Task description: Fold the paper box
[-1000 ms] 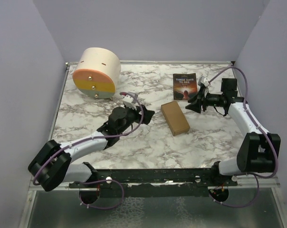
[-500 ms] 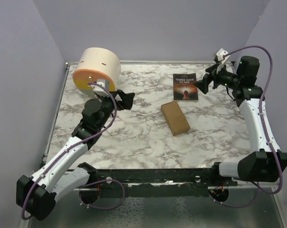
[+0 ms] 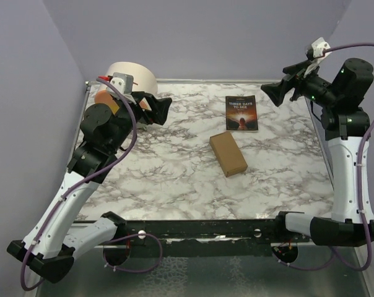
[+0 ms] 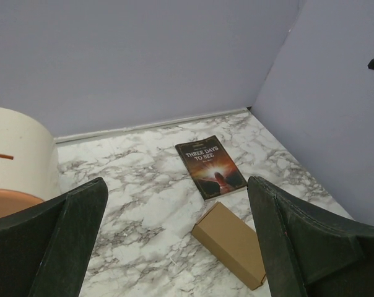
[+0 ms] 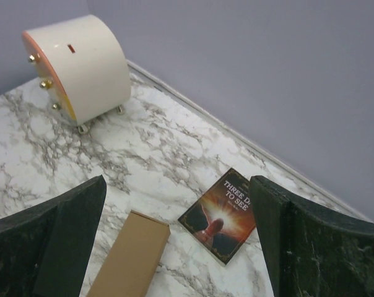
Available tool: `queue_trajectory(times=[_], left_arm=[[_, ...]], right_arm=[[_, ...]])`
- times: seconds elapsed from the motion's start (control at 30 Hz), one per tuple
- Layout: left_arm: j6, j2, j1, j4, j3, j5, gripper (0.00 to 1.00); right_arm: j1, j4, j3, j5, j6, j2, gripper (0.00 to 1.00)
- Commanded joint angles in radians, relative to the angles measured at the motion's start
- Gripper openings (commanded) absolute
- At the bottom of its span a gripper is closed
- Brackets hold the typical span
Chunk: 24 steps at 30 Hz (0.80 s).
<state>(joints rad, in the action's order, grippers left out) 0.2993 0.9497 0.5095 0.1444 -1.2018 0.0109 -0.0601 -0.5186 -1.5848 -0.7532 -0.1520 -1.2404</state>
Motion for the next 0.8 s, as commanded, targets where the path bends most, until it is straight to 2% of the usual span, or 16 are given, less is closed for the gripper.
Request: queue_trajectory(times=[0.0,0.27,0.77], left_arm=[[-0.034,0.015,-0.007,0.093,-0.074,-0.056,0.99],[-0.031,0.013,-0.007,0.101,-0.091,-0.087,0.99],[-0.034,-0.014,-0.006,0.123,-0.078,-0.097,0.99]], right_arm=[[-0.003,-0.041,-0.102,0.07,0.138,0.025,0.99],[-0.003,-0.087,-0.168,0.105,0.152,0.042,0.99],[-0.004,-0.084,-0.106,0.075,0.113,0.101,0.99]])
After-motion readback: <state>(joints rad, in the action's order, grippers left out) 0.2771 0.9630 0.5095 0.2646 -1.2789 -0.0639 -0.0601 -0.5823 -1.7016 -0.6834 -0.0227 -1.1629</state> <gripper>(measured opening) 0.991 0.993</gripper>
